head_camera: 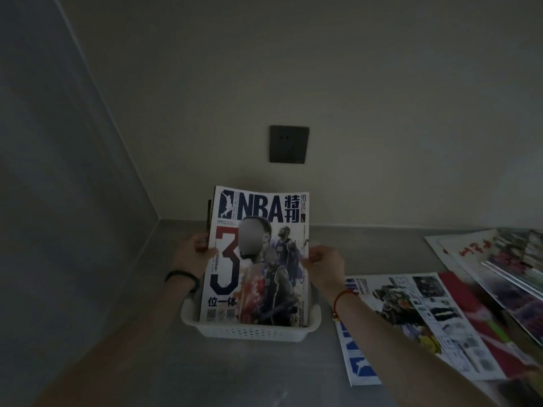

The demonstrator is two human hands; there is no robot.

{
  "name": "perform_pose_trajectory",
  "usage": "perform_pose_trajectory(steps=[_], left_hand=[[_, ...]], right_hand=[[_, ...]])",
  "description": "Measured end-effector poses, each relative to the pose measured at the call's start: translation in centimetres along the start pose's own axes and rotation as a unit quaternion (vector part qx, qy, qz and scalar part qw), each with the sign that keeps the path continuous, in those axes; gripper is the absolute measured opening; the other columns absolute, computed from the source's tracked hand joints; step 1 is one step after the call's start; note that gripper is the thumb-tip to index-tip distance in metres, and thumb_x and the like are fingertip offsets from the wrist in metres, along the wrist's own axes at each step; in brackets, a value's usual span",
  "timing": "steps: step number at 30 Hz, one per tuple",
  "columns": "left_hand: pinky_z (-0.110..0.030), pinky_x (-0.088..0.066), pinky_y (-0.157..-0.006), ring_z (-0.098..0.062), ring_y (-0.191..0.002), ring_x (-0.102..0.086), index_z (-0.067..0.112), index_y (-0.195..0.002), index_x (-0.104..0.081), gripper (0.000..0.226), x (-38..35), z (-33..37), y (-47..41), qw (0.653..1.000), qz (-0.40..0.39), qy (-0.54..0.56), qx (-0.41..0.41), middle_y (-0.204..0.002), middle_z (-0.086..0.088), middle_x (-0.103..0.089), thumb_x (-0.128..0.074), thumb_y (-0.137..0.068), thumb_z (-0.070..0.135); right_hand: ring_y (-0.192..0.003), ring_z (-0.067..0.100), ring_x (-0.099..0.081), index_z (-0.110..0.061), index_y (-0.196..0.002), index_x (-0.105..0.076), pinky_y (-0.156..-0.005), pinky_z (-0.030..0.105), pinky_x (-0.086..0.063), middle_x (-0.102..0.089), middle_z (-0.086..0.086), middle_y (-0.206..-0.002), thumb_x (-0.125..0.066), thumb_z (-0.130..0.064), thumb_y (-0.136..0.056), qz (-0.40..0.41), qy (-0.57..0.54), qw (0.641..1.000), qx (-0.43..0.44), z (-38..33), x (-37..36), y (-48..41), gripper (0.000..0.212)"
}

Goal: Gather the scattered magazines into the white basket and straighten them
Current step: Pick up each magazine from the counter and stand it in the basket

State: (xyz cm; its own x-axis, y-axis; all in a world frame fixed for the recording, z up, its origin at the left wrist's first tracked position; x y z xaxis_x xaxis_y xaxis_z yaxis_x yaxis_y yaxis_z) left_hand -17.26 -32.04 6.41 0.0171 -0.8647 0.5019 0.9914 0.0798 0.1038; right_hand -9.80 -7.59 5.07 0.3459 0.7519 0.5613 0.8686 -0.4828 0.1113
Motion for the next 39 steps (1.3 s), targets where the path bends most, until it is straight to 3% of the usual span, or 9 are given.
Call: perform_pose_trajectory(steps=[4,8,13,17,20,23,29,36,39], left_hand=[[-0.009,-0.034,-0.056,-0.010,-0.073,-0.052,0.006,-0.106,-0.064,0.025,-0.1,0.0,0.0,0.997,0.016,-0.069,-0.040,-0.098,-0.009,-0.066,-0.051,-0.086,0.003],[-0.018,-0.036,-0.056,-0.004,-0.058,-0.045,0.010,-0.086,-0.068,0.025,-0.3,-0.4,0.3,0.993,0.020,-0.100,-0.059,-0.076,0.002,-0.059,-0.044,-0.089,0.002],[-0.032,-0.045,-0.078,-0.021,-0.084,-0.057,0.004,-0.109,-0.061,0.025,-0.6,-1.1,1.2,0.991,-0.002,-0.131,-0.032,-0.108,-0.016,-0.067,-0.052,-0.086,0.002],[-0.044,-0.042,-0.098,-0.036,-0.115,-0.052,0.003,-0.128,-0.045,0.044,-0.6,-1.5,0.8,0.988,-0.005,-0.154,-0.013,-0.129,-0.021,-0.054,-0.056,-0.086,0.011],[-0.044,-0.046,-0.093,-0.036,-0.111,-0.055,0.006,-0.127,-0.041,0.046,-1.0,-1.1,0.1,0.994,-0.033,-0.108,-0.004,-0.127,-0.021,-0.055,-0.055,-0.088,0.024],[-0.040,-0.045,-0.085,-0.034,-0.107,-0.057,0.010,-0.124,-0.046,0.043,-1.5,-0.5,-1.0,0.996,-0.058,-0.061,0.008,-0.123,-0.019,-0.058,-0.054,-0.088,0.032],[-0.029,-0.046,-0.065,-0.022,-0.079,-0.057,0.012,-0.119,-0.051,0.043,-2.6,-1.0,-3.7,0.997,-0.063,0.014,0.047,-0.116,-0.019,-0.062,-0.046,-0.089,0.043],[-0.043,-0.049,-0.084,-0.025,-0.086,-0.058,0.013,-0.108,-0.056,0.032,-2.5,-1.9,-5.4,0.996,-0.056,0.027,0.058,-0.111,-0.019,-0.064,-0.045,-0.091,0.037],[-0.034,-0.048,-0.075,-0.021,-0.078,-0.059,0.014,-0.108,-0.056,0.028,-2.1,-1.5,-5.1,0.998,-0.042,0.050,0.018,-0.106,-0.014,-0.064,-0.044,-0.092,0.033]], right_hand=[[-0.078,0.023,-0.066,-0.009,-0.083,-0.068,-0.081,0.040,-0.055,-0.072,0.011,-0.085,-0.062,-0.013,-0.084,-0.012,0.029,0.999,-0.019,0.3,-0.3,-0.3,0.007],[-0.079,0.017,-0.065,-0.016,-0.090,-0.067,-0.079,0.036,-0.057,-0.071,0.005,-0.088,-0.058,-0.008,-0.085,-0.037,0.055,0.998,-0.012,0.8,-0.7,0.0,0.013],[-0.103,0.026,-0.058,-0.015,-0.105,-0.065,-0.088,0.042,-0.053,-0.067,0.009,-0.105,-0.055,-0.012,-0.088,-0.082,0.093,0.992,0.023,1.4,-0.6,0.2,0.021],[-0.118,0.026,-0.051,-0.014,-0.122,-0.056,-0.100,0.037,-0.045,-0.058,0.010,-0.124,-0.058,-0.012,-0.086,-0.088,0.038,0.995,0.015,1.8,0.6,-0.3,0.036],[-0.130,0.026,-0.040,-0.014,-0.139,-0.034,-0.105,0.038,-0.037,-0.041,0.008,-0.143,-0.063,-0.021,-0.084,-0.122,-0.033,0.992,-0.019,1.8,1.3,-0.9,0.062],[-0.135,0.027,-0.032,-0.013,-0.143,-0.022,-0.107,0.040,-0.034,-0.032,0.008,-0.148,-0.060,-0.029,-0.086,-0.170,-0.076,0.982,-0.033,1.3,1.3,-1.9,0.070],[-0.113,0.025,-0.058,-0.007,-0.124,-0.051,-0.095,0.035,-0.048,-0.061,0.013,-0.123,-0.051,-0.015,-0.092,-0.214,-0.128,0.969,-0.006,-0.6,-0.8,-4.1,0.033],[-0.086,0.023,-0.063,-0.003,-0.105,-0.062,-0.070,0.027,-0.052,-0.068,0.014,-0.100,-0.053,-0.007,-0.089,-0.141,-0.126,0.982,-0.021,0.1,-2.1,-5.5,0.018],[-0.083,0.022,-0.065,-0.005,-0.100,-0.063,-0.069,0.027,-0.054,-0.068,0.008,-0.090,-0.055,-0.006,-0.087,-0.123,-0.134,0.983,0.011,-0.4,-1.6,-5.1,0.015]])
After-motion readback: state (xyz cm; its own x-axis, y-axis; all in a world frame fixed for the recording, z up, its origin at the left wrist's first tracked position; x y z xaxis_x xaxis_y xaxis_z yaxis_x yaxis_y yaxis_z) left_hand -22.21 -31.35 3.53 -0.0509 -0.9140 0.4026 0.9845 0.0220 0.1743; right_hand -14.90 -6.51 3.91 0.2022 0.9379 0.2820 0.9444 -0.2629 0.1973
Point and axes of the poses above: each hand's wrist, its own y-axis away from the middle knuckle, its own x-axis out of the back of the hand, z = x × y, the point moved 3 cm from there along -y, towards the middle knuckle
